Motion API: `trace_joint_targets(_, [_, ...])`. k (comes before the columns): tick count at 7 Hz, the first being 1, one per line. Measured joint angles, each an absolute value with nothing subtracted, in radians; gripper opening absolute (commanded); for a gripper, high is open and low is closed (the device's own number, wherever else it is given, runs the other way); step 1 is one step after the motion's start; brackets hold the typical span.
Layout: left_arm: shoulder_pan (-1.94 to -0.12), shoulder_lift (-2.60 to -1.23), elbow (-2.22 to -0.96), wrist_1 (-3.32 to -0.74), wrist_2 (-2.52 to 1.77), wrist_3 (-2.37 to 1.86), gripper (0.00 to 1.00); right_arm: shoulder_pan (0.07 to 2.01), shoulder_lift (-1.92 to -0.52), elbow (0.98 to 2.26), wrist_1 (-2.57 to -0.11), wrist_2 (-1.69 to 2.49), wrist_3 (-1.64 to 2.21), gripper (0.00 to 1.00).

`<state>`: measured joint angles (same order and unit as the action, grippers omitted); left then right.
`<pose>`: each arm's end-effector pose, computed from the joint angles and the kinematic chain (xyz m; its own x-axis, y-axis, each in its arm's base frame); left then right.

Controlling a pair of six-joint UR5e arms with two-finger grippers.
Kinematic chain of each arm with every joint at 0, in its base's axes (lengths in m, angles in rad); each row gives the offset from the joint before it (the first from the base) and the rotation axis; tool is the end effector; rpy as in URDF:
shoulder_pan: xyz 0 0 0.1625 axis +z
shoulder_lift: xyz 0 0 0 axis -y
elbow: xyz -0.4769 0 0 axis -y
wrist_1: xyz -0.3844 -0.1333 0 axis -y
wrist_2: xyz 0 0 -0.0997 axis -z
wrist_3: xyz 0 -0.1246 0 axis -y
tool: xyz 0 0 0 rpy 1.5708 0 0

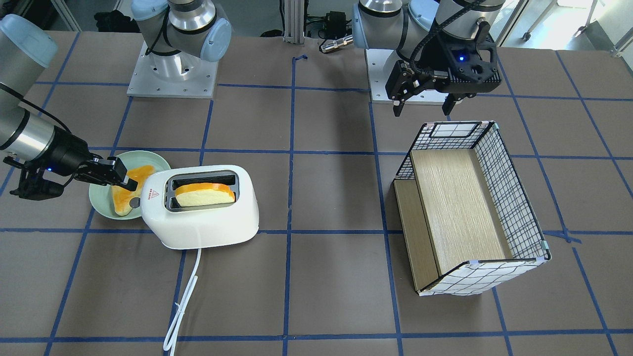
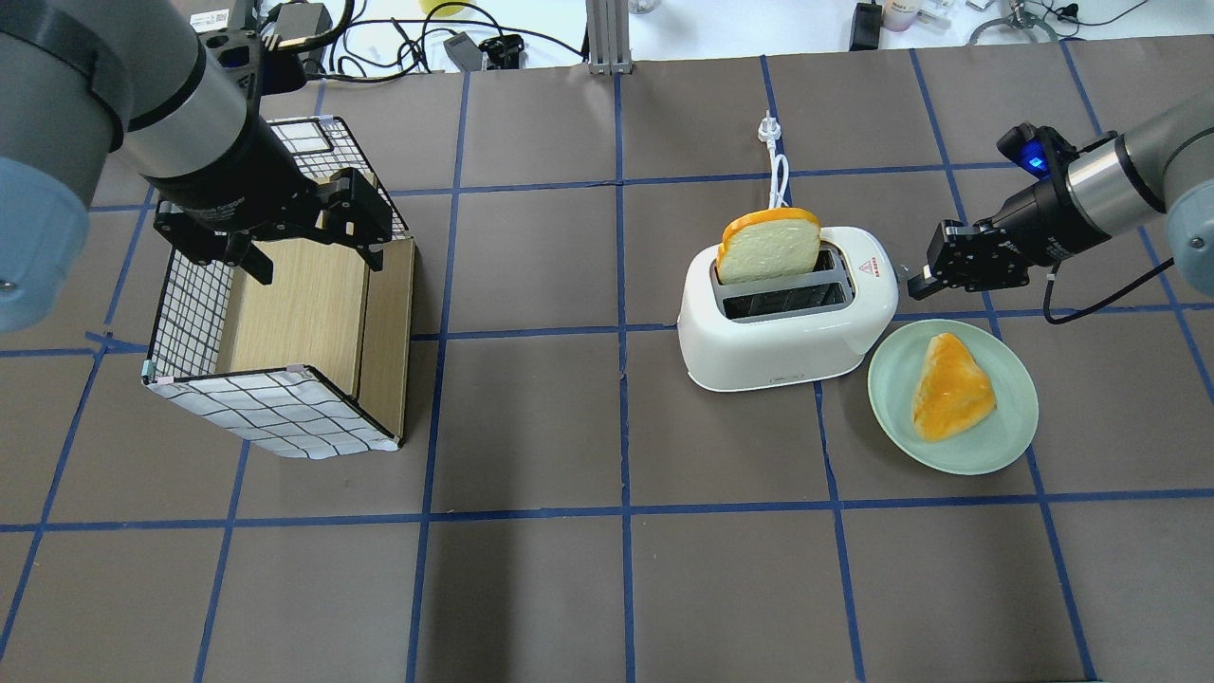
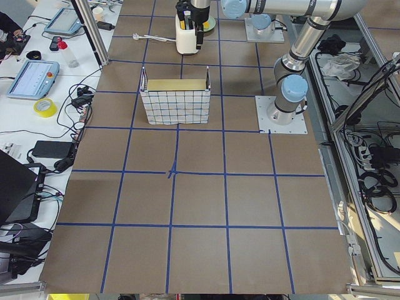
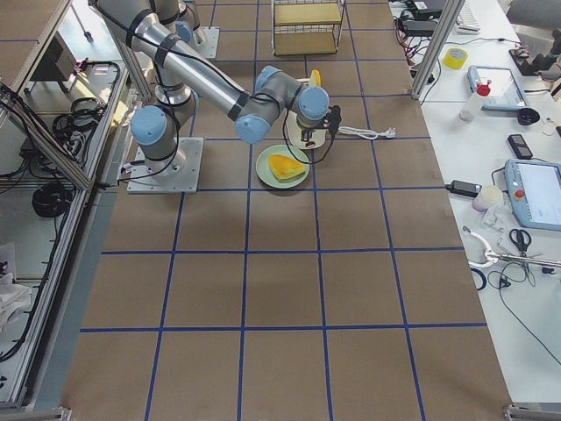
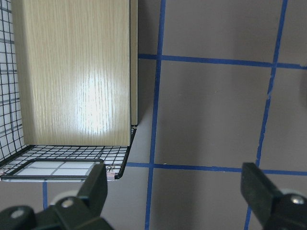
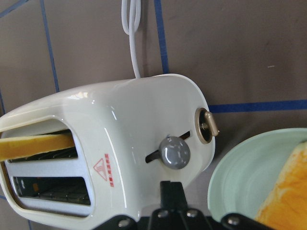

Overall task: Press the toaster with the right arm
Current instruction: 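Press the toaster lever down with the right gripper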

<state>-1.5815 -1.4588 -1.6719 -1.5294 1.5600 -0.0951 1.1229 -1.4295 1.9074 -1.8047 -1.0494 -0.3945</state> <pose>-0.1393 -0.4357 0.5214 -0.9964 -0.0836 0.0157 -0.0843 0.9951 -0.0510 -0.0314 -0.5165 0.3289 -0.8350 0.1106 -0.5391 0.1076 0.9935 0.0373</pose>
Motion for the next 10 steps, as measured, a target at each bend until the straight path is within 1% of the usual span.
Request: trace_joint_targets(10, [-1.582, -1.459, -1.672, -1.529, 1.560, -0.095, 1.00, 1.123, -1.342, 1.919, -1.888, -1.019, -0.398, 0.00])
